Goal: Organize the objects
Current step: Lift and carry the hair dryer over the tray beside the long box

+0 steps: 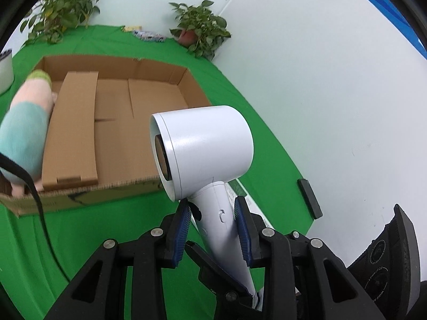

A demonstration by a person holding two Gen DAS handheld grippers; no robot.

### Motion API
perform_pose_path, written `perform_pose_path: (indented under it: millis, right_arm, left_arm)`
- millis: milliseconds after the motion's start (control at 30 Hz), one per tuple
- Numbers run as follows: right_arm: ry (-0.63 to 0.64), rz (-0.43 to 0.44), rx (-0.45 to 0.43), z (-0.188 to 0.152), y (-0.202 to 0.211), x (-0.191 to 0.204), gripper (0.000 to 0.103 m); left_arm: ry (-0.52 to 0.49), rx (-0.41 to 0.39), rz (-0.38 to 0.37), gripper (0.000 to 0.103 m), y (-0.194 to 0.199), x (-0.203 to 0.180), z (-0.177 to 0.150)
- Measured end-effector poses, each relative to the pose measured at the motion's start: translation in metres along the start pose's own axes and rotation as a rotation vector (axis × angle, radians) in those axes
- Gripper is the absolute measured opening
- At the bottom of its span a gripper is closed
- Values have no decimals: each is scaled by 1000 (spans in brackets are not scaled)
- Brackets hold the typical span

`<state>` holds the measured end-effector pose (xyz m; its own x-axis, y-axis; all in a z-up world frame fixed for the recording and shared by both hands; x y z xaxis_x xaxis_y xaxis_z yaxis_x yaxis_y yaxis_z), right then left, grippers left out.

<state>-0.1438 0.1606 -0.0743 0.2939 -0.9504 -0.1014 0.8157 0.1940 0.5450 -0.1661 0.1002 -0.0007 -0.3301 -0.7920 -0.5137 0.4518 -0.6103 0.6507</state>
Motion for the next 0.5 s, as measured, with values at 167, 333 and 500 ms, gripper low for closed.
perform_pose_path:
  millis: [167, 333, 500]
  right_arm:
    - [-3, -10, -52, 29, 0, -7, 29]
    - [-4, -14, -89, 57, -7, -14, 29]
    - [-15, -4, -93, 79, -19, -22, 29]
  left_arm:
    - [-36, -35, 7, 30, 26, -4, 36]
    - [-56, -61, 15, 30, 34, -9, 73]
    - [-67, -61, 30, 30, 38, -8, 109]
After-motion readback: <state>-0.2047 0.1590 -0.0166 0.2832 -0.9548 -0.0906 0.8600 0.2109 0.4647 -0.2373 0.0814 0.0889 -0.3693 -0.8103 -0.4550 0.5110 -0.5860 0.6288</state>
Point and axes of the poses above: each gripper's, at about its wrist camera, not at the fingertips, and y roughly against the way its jaws point, x to its left, z to its top, the point moved 4 cm from there along -y, roughly the way its jaws point, and after that the axes turned 1 degree about x, right-handed, at the moved point
